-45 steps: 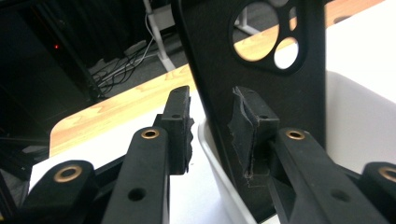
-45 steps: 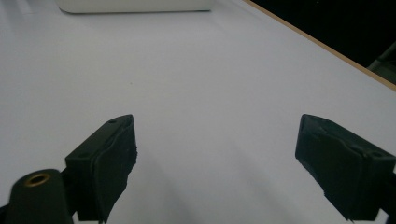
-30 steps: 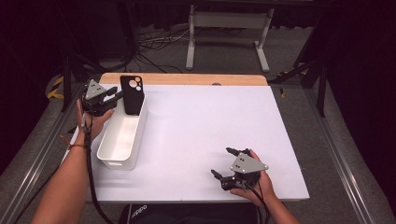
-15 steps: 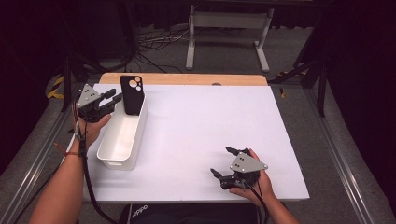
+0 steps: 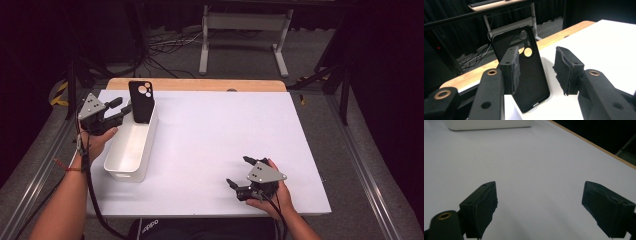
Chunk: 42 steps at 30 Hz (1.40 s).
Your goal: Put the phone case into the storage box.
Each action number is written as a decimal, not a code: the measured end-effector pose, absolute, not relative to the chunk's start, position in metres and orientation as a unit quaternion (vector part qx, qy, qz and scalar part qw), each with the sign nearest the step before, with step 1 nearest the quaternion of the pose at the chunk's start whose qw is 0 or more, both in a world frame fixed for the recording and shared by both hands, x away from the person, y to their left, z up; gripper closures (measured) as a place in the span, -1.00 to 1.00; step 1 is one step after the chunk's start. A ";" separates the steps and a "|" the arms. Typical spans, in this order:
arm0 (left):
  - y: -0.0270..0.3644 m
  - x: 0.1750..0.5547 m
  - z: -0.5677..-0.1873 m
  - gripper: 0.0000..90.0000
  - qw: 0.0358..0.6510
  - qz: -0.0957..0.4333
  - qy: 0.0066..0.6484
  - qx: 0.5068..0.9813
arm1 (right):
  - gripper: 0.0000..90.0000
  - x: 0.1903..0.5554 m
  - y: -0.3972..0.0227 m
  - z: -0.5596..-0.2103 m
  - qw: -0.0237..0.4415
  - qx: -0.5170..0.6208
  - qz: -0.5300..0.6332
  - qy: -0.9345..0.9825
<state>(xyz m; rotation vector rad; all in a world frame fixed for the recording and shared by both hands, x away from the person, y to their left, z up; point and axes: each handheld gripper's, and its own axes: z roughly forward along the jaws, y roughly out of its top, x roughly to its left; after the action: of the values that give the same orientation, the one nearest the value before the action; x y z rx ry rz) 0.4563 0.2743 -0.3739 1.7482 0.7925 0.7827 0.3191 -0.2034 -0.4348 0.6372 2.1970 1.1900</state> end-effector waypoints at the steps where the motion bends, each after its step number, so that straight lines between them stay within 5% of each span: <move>1: 0.274 0.455 -0.374 0.14 0.511 0.325 0.330 0.724 | -0.69 0.319 -0.203 -0.435 0.278 0.238 0.443 0.819; 9: 0.269 0.451 -0.377 -0.03 0.507 0.327 0.328 0.727 | -0.69 0.318 -0.203 -0.435 0.279 0.239 0.441 0.819; 26: 0.263 0.442 -0.374 -0.85 0.509 0.331 0.322 0.726 | -0.68 0.316 -0.201 -0.435 0.281 0.234 0.437 0.822; 42: 0.255 0.437 -0.375 -0.97 0.516 0.322 0.295 0.737 | -0.67 0.312 -0.201 -0.433 0.289 0.226 0.440 0.820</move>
<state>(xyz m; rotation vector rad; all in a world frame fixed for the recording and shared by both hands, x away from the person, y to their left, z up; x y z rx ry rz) 0.4366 0.2546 -0.3749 1.7689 0.7080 0.7735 0.3121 -0.2010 -0.4333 0.6027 2.1891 1.1736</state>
